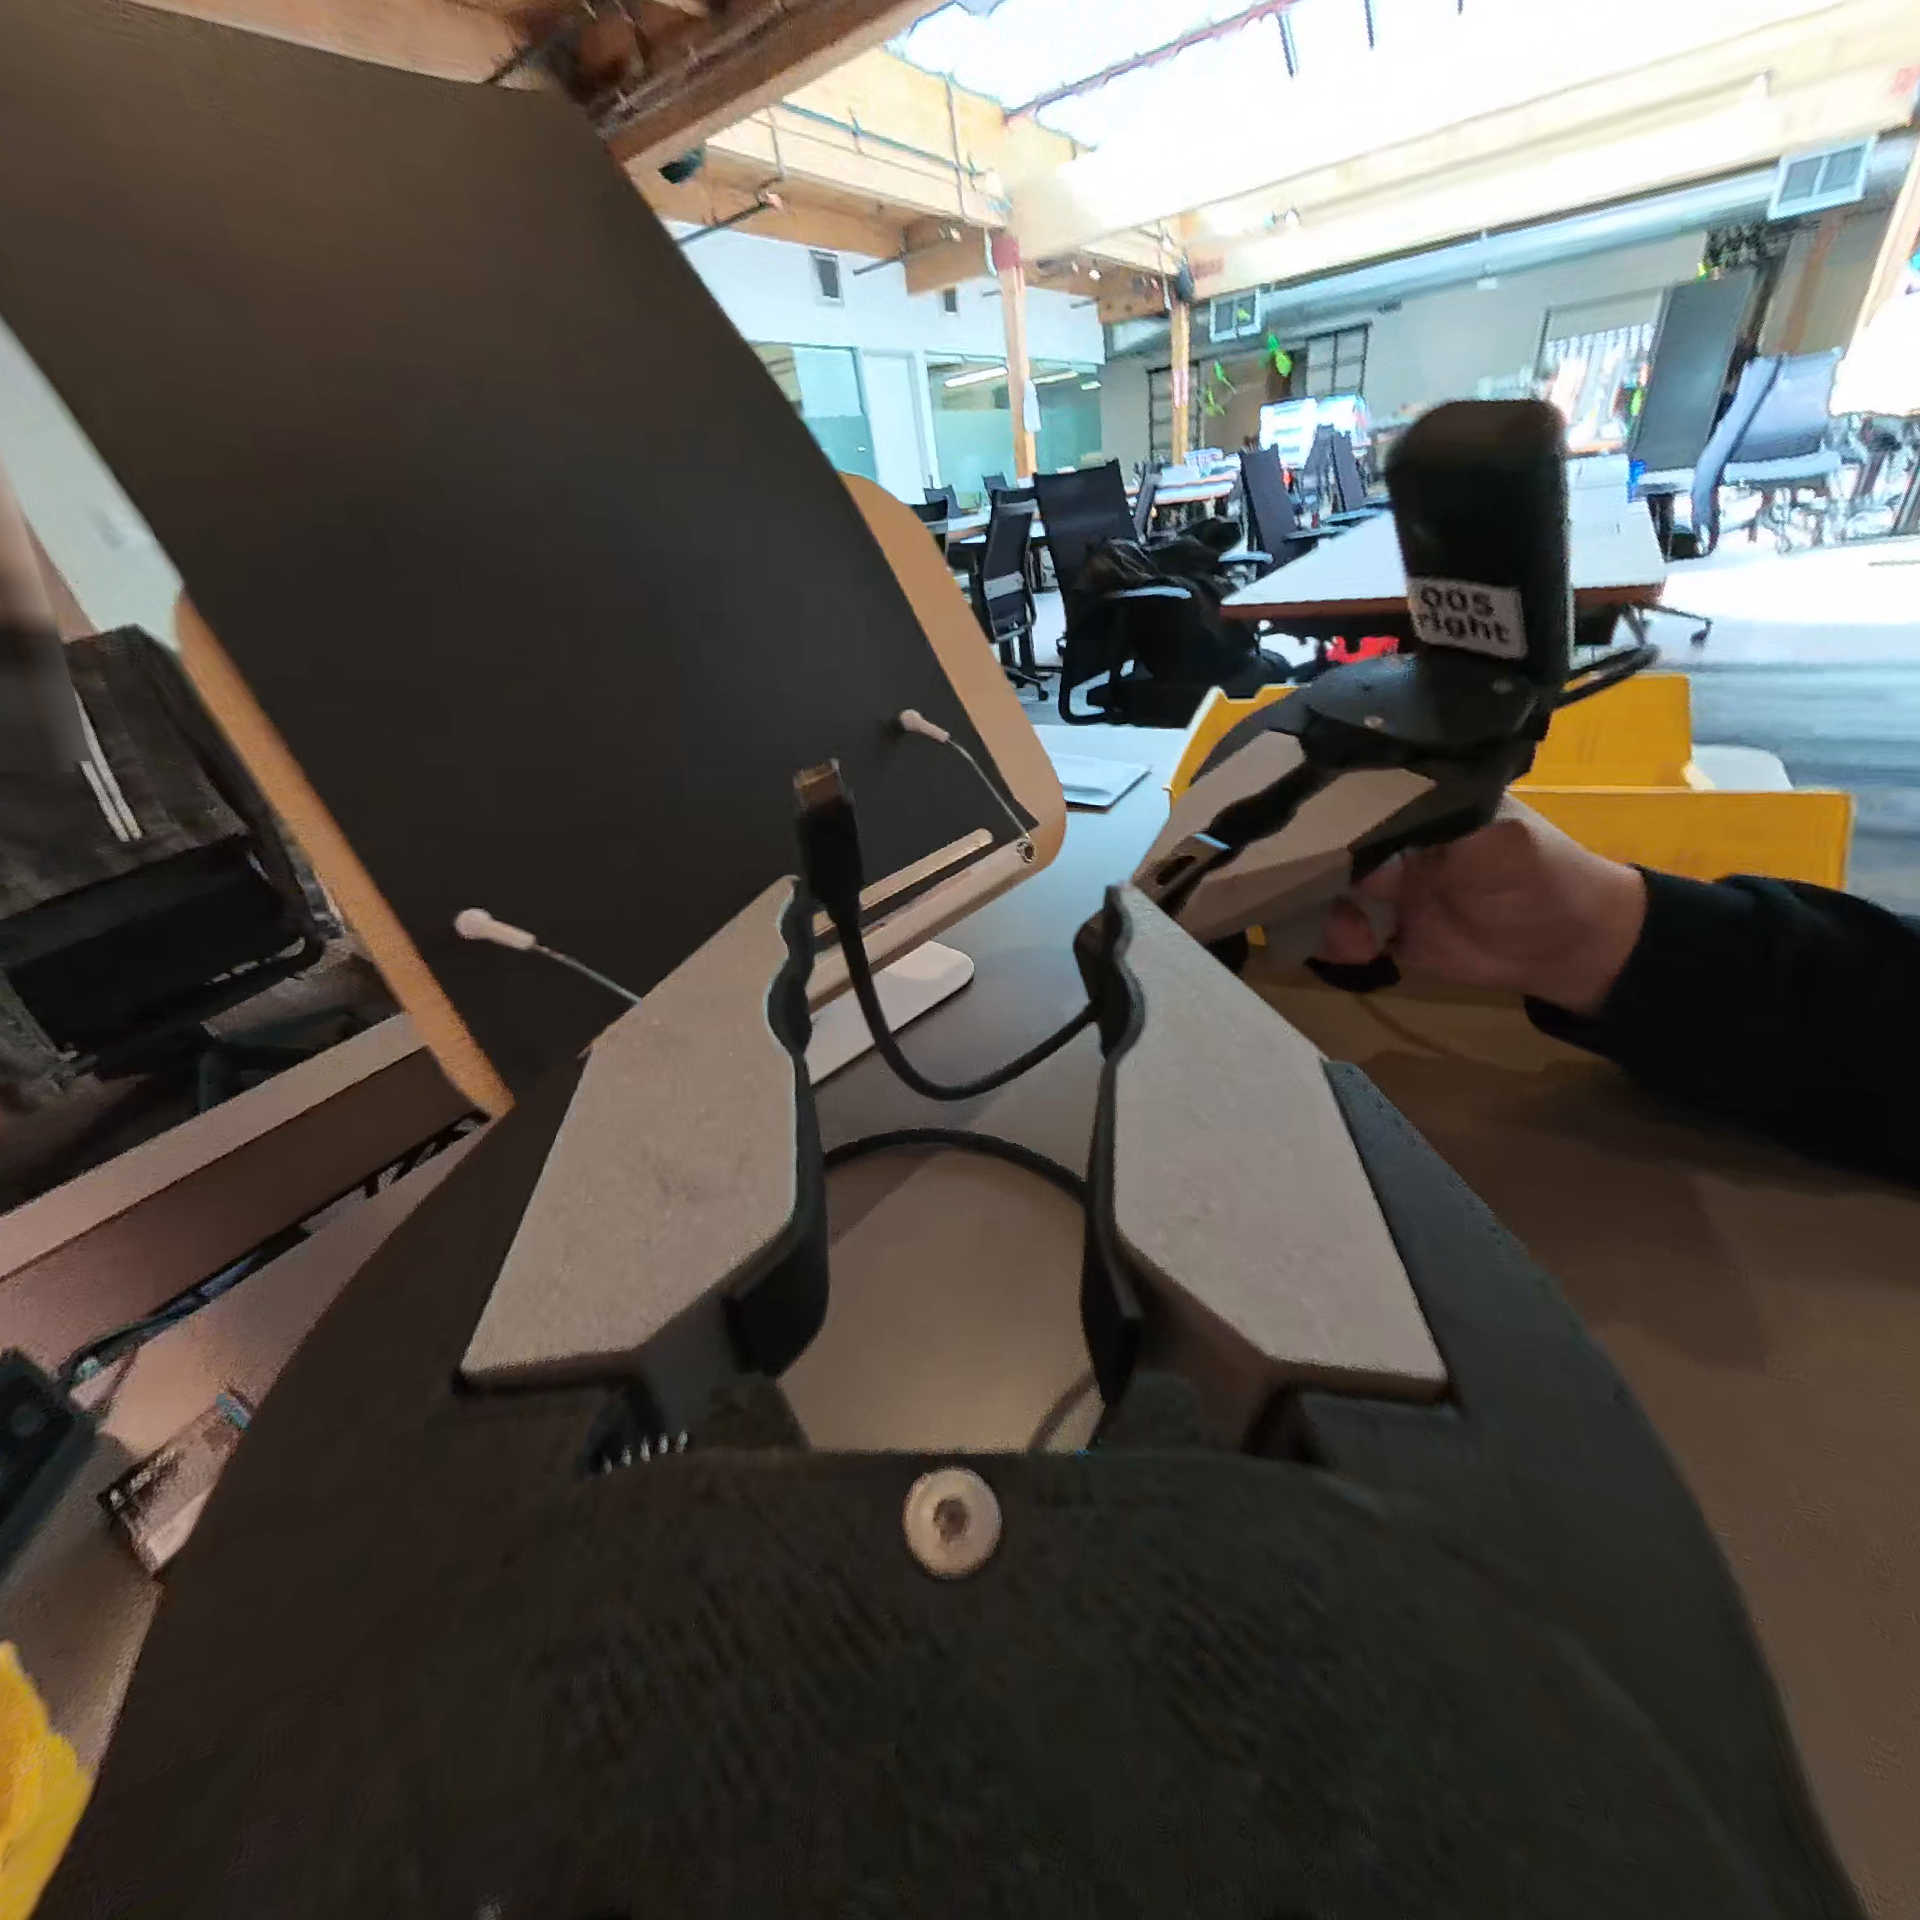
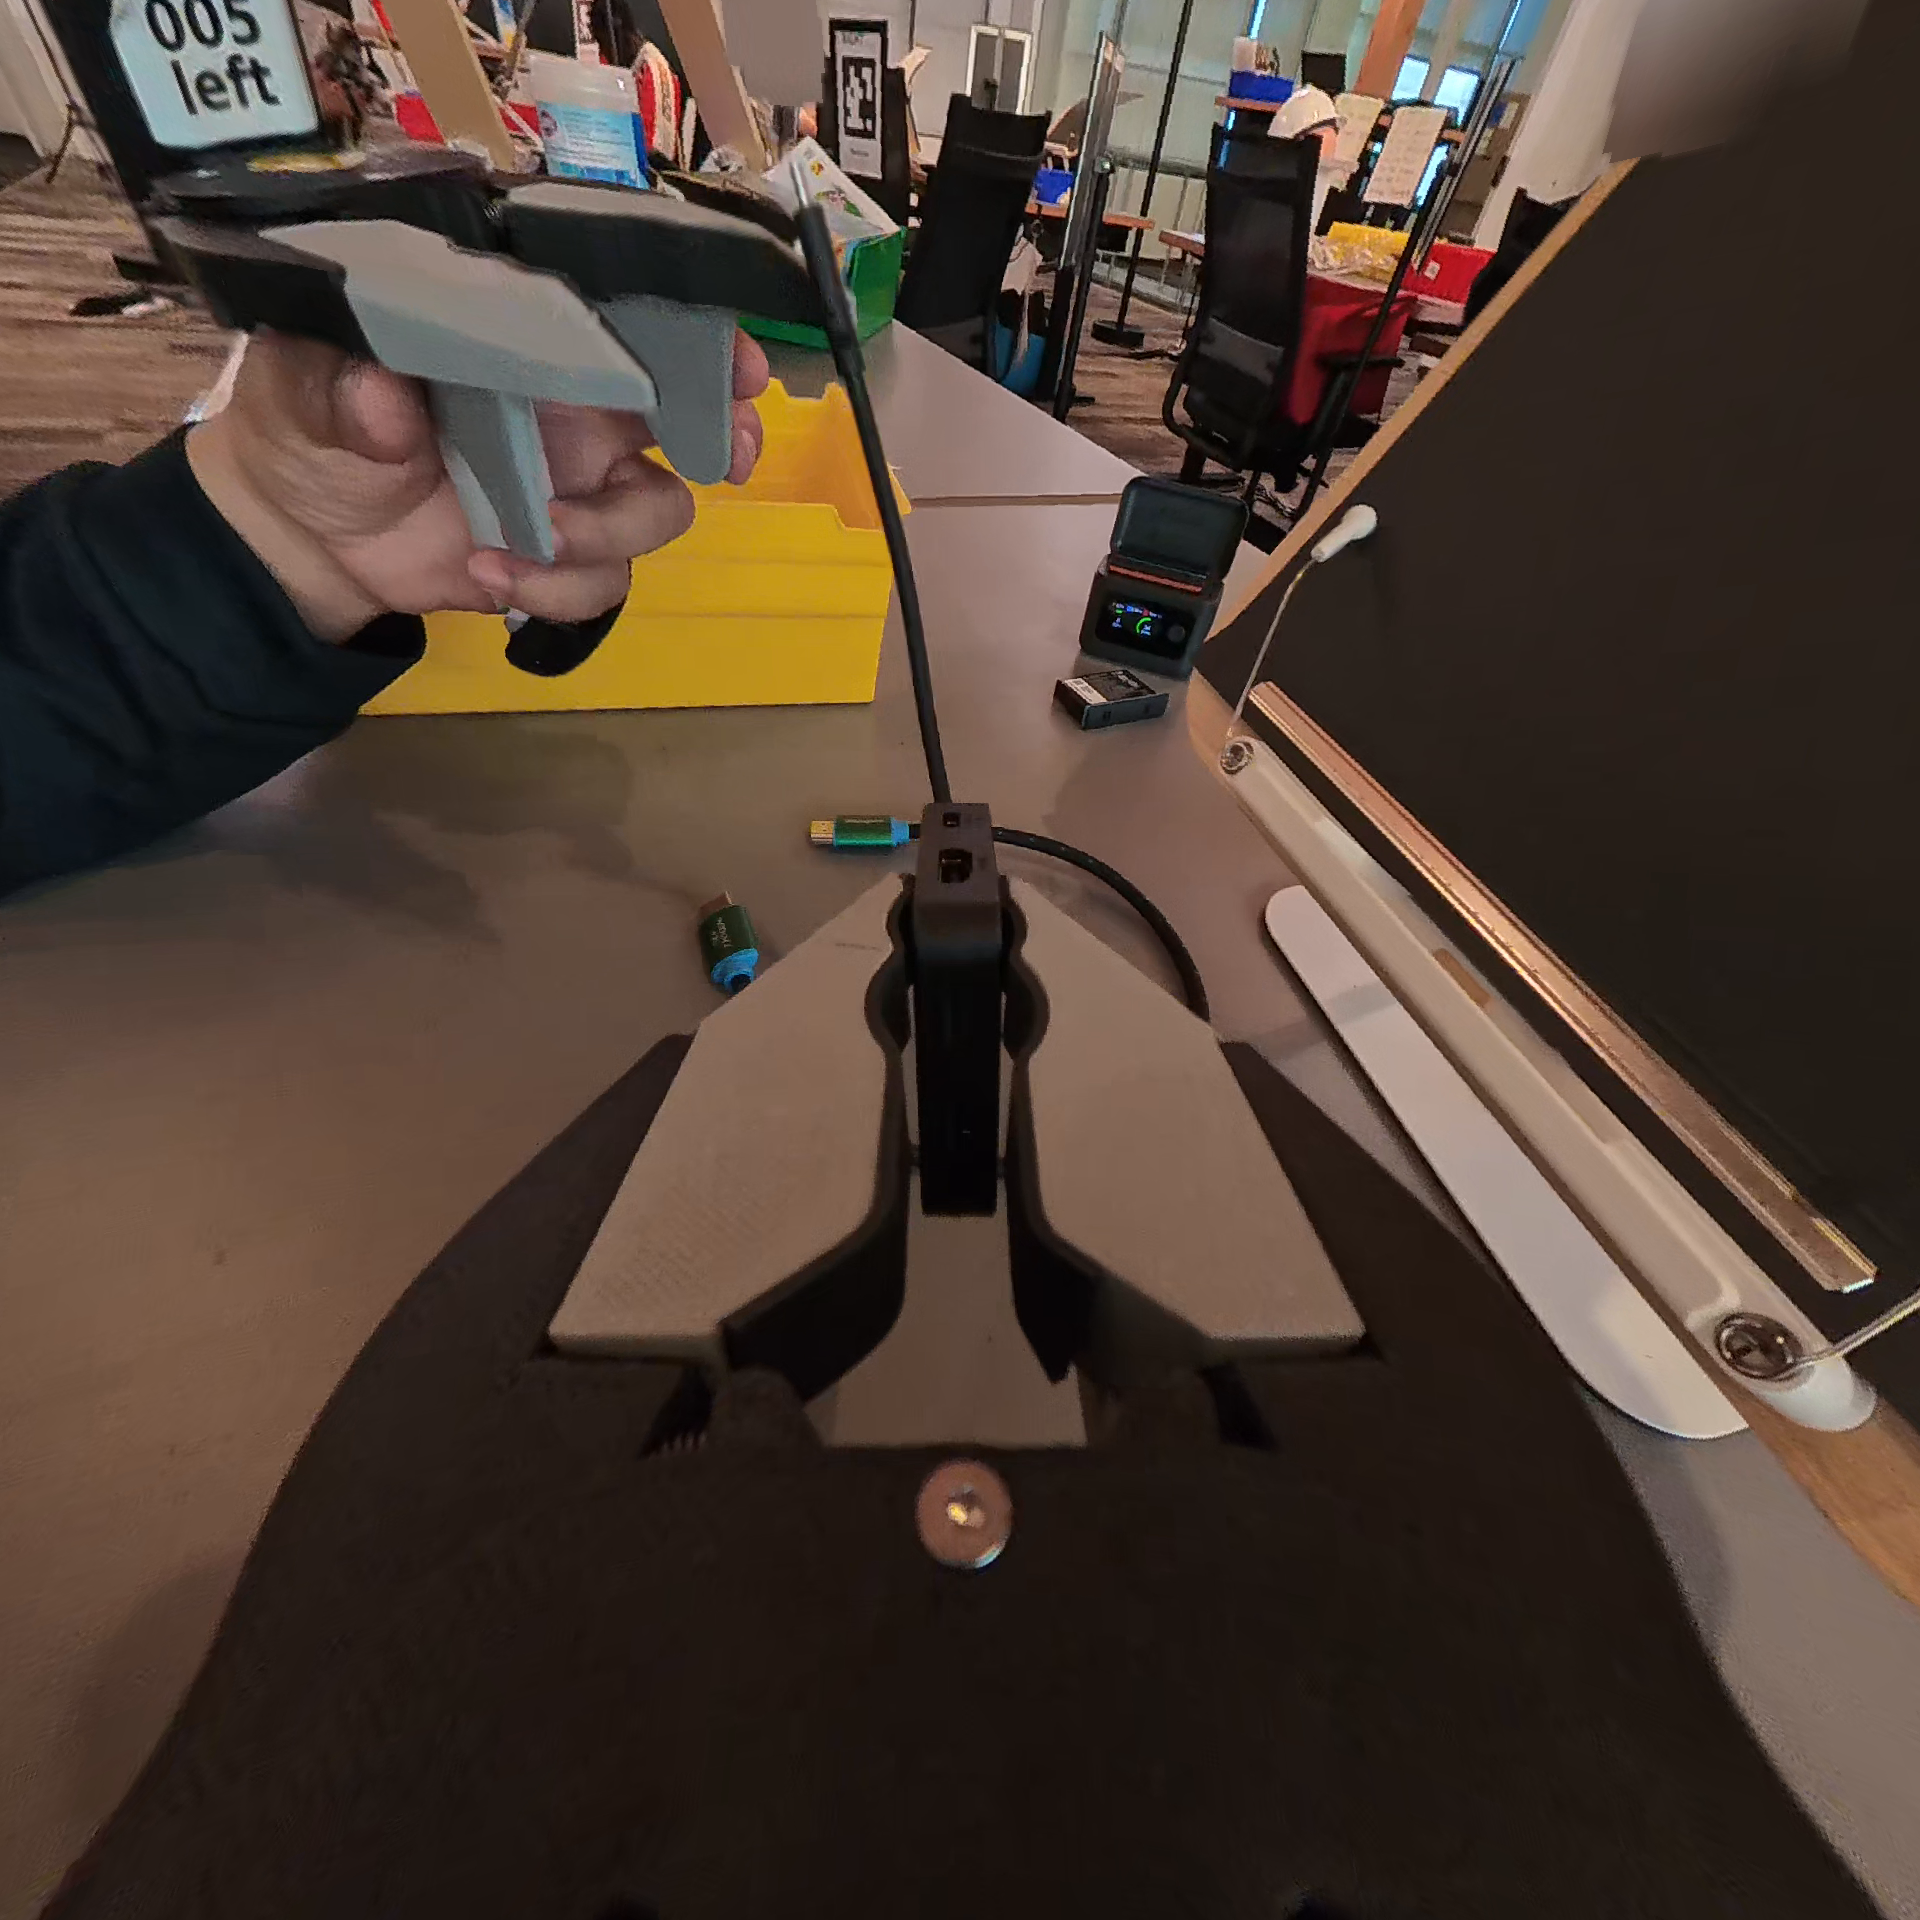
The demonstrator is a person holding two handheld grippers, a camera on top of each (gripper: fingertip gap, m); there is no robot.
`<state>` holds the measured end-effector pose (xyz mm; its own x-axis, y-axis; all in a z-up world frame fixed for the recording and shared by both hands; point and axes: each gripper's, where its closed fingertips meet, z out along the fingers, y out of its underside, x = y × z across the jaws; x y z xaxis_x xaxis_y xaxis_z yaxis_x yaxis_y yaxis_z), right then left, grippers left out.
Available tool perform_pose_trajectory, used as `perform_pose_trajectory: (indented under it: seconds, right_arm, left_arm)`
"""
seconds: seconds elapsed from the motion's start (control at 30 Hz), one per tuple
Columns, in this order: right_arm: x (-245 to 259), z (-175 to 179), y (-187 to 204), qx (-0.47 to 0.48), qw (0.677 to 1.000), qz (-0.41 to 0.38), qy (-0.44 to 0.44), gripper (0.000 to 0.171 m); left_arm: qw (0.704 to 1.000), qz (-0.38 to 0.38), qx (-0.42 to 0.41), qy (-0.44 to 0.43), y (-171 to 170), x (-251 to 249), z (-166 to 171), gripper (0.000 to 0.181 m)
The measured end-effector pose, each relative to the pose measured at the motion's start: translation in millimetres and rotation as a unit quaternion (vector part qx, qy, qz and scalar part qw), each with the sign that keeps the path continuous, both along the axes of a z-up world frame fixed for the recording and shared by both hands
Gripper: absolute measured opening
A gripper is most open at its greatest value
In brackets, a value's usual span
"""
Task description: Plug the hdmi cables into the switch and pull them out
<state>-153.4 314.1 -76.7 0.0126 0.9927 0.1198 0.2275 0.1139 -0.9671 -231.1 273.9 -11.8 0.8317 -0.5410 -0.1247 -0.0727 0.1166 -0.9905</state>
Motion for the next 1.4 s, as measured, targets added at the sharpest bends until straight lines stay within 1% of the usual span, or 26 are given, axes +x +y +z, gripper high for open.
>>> perform_pose_trajectory:
  seconds: [0.13, 0.23, 0.33, 0.43, 0.53, 0.63, 0.77, 0.83, 0.9, 0.93, 0.97, 1.03, 1.07, 1.1, 1.17, 1.3, 1.4]
  right_arm:
    - [0, -1, 3, 0.001, 1.0, -0.007, -0.003, 0.011]
    - [1, 1, 5, 0.001, 1.0, -0.016, 0.0, 0.011]
    - [2, 3, 8, -0.004, 1.0, -0.021, 0.006, 0.01]
    - [2, 9, -1, -0.007, 1.0, 0.006, 0.024, 0.01]
    - [2, 18, -14, -0.004, 0.998, 0.039, 0.046, 0.011]
    - [2, 23, -25, -0.006, 0.996, 0.069, 0.063, 0.011]
    - [2, 34, -45, -0.021, 0.988, 0.124, 0.094, 0.011]
    - [1, 35, -51, -0.03, 0.984, 0.143, 0.099, 0.011]
    - [0, 31, -60, -0.038, 0.98, 0.171, 0.092, 0.01]
    - [-1, 29, -65, -0.043, 0.978, 0.185, 0.089, 0.01]
    - [-2, 29, -67, -0.045, 0.977, 0.19, 0.09, 0.011]
    - [0, 27, -68, -0.044, 0.977, 0.194, 0.078, 0.014]
    - [-1, 24, -65, -0.042, 0.979, 0.187, 0.068, 0.018]
    - [-2, 22, -61, -0.036, 0.983, 0.171, 0.061, 0.021]
    - [-2, 18, -51, -0.024, 0.988, 0.143, 0.053, 0.022]
    - [-7, 5, -44, 0.004, 0.993, 0.118, 0.02, 0.024]
    - [-6, 7, -43, 0.031, 0.993, 0.108, 0.021, 0.026]
  left_arm:
    - [0.999, 0.021, -0.011, -0.024, 5, -17, 0, 0.054]
    - [0.998, 0.065, -0.002, -0.021, 9, -30, 3, 0.055]
    - [0.997, 0.056, 0.005, -0.045, 5, -30, 11, 0.054]
    - [0.998, 0.036, 0.005, -0.043, 3, -21, 11, 0.053]
    - [1.0, -0.01, -0.015, 0.006, 0, 11, -6, 0.056]
    - [0.997, -0.062, -0.036, 0.03, -3, 47, -22, 0.057]
    - [0.991, -0.081, -0.06, 0.092, -1, 76, -51, 0.055]
    - [0.987, -0.086, -0.061, 0.125, -1, 87, -62, 0.049]
    - [0.986, -0.089, -0.041, 0.138, -2, 96, -63, 0.035]
    - [0.985, -0.095, -0.029, 0.143, -4, 100, -62, 0.03]
    - [0.984, -0.096, -0.026, 0.148, -5, 100, -63, 0.03]
    - [0.981, -0.117, -0.051, 0.147, -6, 100, -64, 0.024]
    - [0.98, -0.12, -0.067, 0.143, -5, 98, -66, 0.016]
    - [0.98, -0.114, -0.072, 0.148, -4, 94, -68, 0.015]
    - [0.976, -0.085, -0.063, 0.188, 3, 83, -74, 0.013]
    - [0.963, -0.054, -0.066, 0.255, 7, 75, -88, 0.012]
    - [0.95, -0.016, -0.077, 0.302, 14, 61, -97, 0.012]
